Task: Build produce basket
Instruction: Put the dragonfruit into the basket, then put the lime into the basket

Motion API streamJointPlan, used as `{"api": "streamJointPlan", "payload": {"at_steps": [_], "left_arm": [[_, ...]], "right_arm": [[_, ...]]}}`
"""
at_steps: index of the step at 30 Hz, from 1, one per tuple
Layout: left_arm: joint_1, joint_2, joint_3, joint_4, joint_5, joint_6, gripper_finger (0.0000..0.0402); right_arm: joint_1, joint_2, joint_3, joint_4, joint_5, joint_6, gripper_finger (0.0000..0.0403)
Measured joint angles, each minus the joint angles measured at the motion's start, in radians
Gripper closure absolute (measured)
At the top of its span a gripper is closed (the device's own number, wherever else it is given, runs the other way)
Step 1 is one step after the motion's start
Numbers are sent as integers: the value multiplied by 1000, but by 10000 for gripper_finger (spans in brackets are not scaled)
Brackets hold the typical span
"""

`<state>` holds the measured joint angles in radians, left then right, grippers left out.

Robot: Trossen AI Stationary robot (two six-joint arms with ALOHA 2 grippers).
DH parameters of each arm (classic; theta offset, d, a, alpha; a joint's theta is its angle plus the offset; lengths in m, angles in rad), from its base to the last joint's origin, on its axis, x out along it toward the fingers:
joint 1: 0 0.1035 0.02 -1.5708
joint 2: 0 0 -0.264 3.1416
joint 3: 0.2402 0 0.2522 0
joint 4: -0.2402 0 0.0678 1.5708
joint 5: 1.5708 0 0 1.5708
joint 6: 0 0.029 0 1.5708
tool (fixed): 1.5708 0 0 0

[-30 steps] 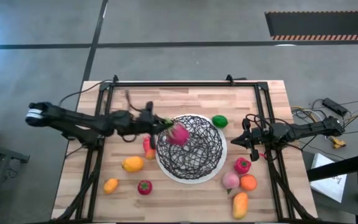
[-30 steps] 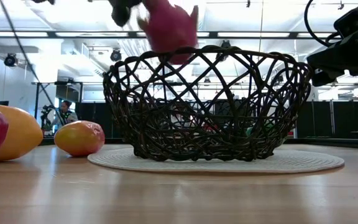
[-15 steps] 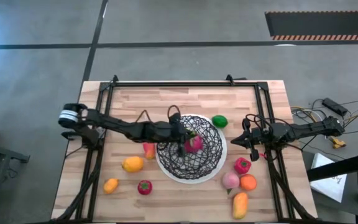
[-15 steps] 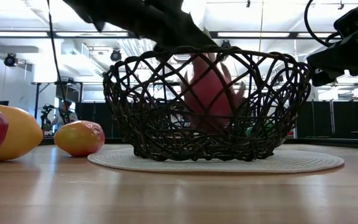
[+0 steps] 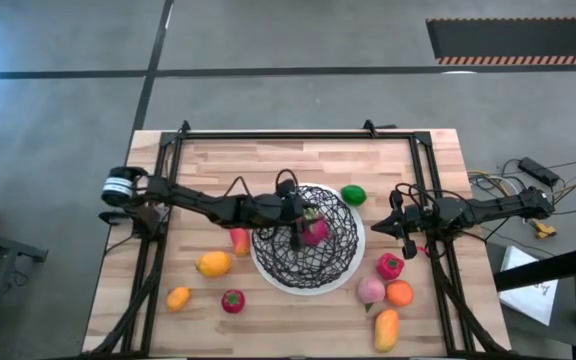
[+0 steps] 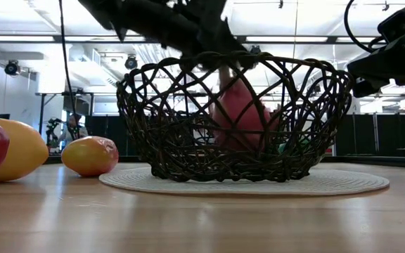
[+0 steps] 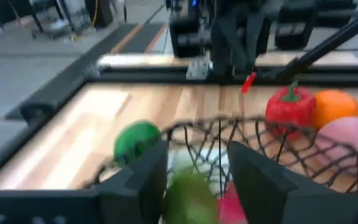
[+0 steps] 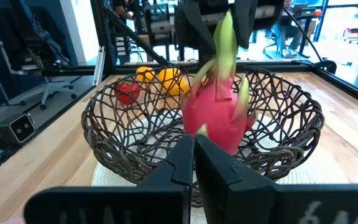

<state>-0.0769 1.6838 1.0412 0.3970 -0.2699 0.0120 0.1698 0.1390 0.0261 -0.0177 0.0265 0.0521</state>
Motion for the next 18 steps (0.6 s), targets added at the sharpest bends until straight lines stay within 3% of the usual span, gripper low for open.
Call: {"api": "streamJointPlan", "payload": {"at_steps": [6, 11, 18], "left_arm": [[0, -128, -2, -63, 0, 55, 197], [-24, -264, -3, -176, -1, 69, 190], [-167, -378, -37, -235, -32, 179, 190]], "right_arm": [[0, 0, 0, 0, 0, 0, 394], [0, 0, 0, 0, 0, 0, 394], [0, 1, 0, 0, 1, 0, 394]]}}
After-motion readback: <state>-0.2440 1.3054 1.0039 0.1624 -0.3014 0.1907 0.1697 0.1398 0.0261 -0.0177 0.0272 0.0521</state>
